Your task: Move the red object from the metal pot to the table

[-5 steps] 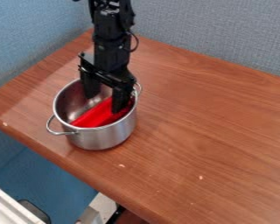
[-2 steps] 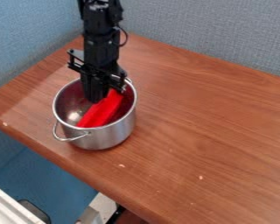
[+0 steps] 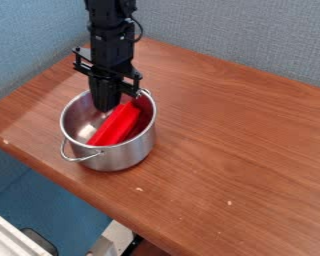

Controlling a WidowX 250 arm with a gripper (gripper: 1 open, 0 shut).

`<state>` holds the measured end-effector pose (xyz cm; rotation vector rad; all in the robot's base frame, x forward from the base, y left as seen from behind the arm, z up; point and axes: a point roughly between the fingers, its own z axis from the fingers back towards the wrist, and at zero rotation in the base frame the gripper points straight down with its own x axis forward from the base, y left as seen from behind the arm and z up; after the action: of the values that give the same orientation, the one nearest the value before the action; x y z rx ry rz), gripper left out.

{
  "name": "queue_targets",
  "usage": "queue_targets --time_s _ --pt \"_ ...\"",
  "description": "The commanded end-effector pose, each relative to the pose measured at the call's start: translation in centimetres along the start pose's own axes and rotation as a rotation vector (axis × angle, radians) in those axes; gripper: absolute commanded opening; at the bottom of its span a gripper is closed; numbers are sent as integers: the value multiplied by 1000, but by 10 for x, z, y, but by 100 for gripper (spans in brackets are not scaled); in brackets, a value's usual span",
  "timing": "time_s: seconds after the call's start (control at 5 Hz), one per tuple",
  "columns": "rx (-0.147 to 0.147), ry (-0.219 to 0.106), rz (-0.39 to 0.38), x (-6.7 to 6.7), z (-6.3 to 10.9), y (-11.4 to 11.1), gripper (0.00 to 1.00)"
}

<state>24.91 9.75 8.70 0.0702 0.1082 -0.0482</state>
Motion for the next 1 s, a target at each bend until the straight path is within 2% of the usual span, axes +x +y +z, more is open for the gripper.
queue_targets --time_s 0.0,0.2,0.4,0.8 --pt "29 -83 7 3 26 9 0" --pt "39 -102 -82 5 26 9 0" --pt "43 -108 -171 7 22 9 100" --pt "42 -107 -197 -6 18 8 100"
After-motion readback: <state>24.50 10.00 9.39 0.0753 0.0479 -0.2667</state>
